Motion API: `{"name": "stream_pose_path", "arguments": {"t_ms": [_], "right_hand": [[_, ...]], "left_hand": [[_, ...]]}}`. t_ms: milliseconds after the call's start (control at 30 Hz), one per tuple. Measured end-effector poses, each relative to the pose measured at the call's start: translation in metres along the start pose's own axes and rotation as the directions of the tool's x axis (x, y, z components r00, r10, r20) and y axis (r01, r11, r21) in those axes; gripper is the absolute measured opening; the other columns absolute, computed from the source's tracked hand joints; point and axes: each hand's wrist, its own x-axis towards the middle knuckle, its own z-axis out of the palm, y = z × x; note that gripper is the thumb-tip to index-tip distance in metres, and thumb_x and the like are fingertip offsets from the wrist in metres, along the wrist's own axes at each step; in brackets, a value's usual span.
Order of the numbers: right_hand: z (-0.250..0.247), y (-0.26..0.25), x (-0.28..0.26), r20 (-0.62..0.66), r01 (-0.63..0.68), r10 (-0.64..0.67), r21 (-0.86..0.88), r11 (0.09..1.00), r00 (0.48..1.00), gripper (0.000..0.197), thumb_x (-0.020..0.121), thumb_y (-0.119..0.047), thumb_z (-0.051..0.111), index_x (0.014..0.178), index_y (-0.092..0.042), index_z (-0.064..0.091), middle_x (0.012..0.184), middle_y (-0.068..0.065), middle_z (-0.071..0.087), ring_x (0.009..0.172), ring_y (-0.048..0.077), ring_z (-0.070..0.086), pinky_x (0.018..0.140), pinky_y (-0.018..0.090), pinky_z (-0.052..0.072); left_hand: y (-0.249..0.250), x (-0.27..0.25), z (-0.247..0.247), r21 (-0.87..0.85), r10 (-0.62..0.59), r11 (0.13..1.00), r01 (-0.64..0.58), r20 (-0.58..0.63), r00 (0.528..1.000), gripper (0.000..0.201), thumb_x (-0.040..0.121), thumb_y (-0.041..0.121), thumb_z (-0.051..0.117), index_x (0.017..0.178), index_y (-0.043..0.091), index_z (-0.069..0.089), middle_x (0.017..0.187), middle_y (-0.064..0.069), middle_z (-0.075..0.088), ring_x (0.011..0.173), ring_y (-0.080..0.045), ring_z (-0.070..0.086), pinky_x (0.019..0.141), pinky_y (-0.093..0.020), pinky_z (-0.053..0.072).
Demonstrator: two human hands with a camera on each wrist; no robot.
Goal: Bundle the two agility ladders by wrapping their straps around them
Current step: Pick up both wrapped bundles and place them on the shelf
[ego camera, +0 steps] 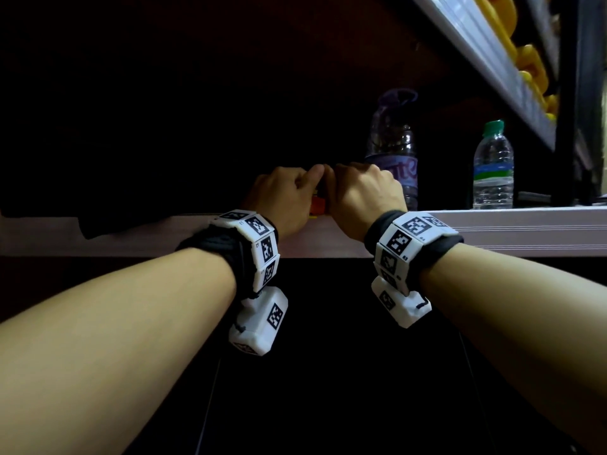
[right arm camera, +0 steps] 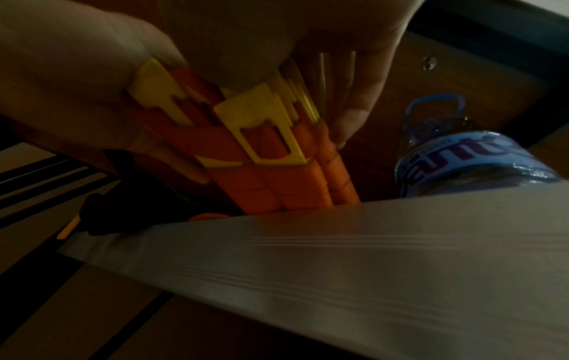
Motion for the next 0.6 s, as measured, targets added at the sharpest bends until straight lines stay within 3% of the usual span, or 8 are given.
{"name": "stream_pose_path", "arguments": {"t_ms": [100, 200, 267, 333, 433, 600], "right_hand": [[0.002, 0.002, 0.004, 0.043, 0.004, -0.003, -0.016, 1.0, 0.999, 0.044, 0.105, -0.047, 0.031, 0.104, -0.019, 0.065, 0.109, 0.011, 0.067, 0.097, 0.044, 0.062, 0.07, 0.037, 0.038], [-0.001, 0.004, 0.005, 0.093, 0.036, -0.034, -0.017, 0.999, 0.995, 0.037, 0.104, -0.046, 0.035, 0.108, -0.021, 0.062, 0.112, 0.011, 0.064, 0.097, 0.043, 0.062, 0.071, 0.04, 0.043], [-0.003, 0.004, 0.005, 0.117, 0.031, -0.032, 0.006, 0.999, 0.993, 0.036, 0.104, -0.046, 0.037, 0.111, -0.02, 0.061, 0.117, 0.014, 0.062, 0.099, 0.044, 0.061, 0.074, 0.041, 0.046], [-0.003, 0.005, 0.004, 0.119, -0.002, -0.002, 0.033, 0.999, 0.993, 0.041, 0.103, -0.05, 0.035, 0.111, -0.018, 0.06, 0.118, 0.015, 0.061, 0.1, 0.043, 0.06, 0.072, 0.04, 0.04], [-0.005, 0.001, -0.002, 0.091, -0.016, 0.015, 0.009, 1.0, 0.996, 0.048, 0.102, -0.054, 0.034, 0.115, -0.015, 0.059, 0.118, 0.016, 0.061, 0.102, 0.042, 0.06, 0.071, 0.037, 0.036], [-0.014, -0.007, -0.016, 0.094, 0.04, -0.032, -0.091, 0.995, 0.995, 0.037, 0.092, -0.034, 0.051, 0.117, -0.007, 0.058, 0.119, 0.017, 0.058, 0.109, 0.039, 0.055, 0.07, 0.037, 0.038]], "left_hand": [[-0.005, 0.005, 0.008, 0.028, -0.02, 0.999, 0.02, 0.029, 0.999, 0.051, 0.104, 0.058, 0.032, 0.081, 0.024, 0.063, 0.101, -0.011, 0.07, 0.101, -0.035, 0.064, 0.088, -0.042, 0.051], [-0.005, 0.007, 0.009, 0.014, -0.042, 0.999, 0.041, 0.043, 0.998, 0.05, 0.107, 0.05, 0.032, 0.107, 0.016, 0.069, 0.114, -0.013, 0.07, 0.109, -0.034, 0.062, 0.083, -0.033, 0.044], [-0.004, 0.005, 0.007, 0.021, -0.063, 0.998, 0.062, 0.049, 0.997, 0.049, 0.108, 0.05, 0.032, 0.108, 0.017, 0.068, 0.114, -0.012, 0.069, 0.109, -0.033, 0.062, 0.08, -0.031, 0.04], [-0.003, 0.002, 0.005, 0.024, -0.067, 0.998, 0.066, 0.04, 0.997, 0.046, 0.107, 0.05, 0.033, 0.108, 0.02, 0.067, 0.114, -0.011, 0.069, 0.109, -0.032, 0.062, 0.08, -0.031, 0.041], [0.001, -0.008, -0.002, 0.052, -0.067, 0.996, 0.067, 0.011, 0.998, 0.044, 0.106, 0.05, 0.036, 0.12, 0.021, 0.066, 0.122, -0.01, 0.068, 0.114, -0.032, 0.061, 0.086, -0.033, 0.043], [0.011, -0.027, -0.019, 0.131, -0.11, 0.985, 0.11, -0.005, 0.994, 0.04, 0.104, 0.051, 0.042, 0.124, 0.025, 0.064, 0.127, -0.008, 0.064, 0.118, -0.031, 0.059, 0.09, -0.033, 0.043]]}}
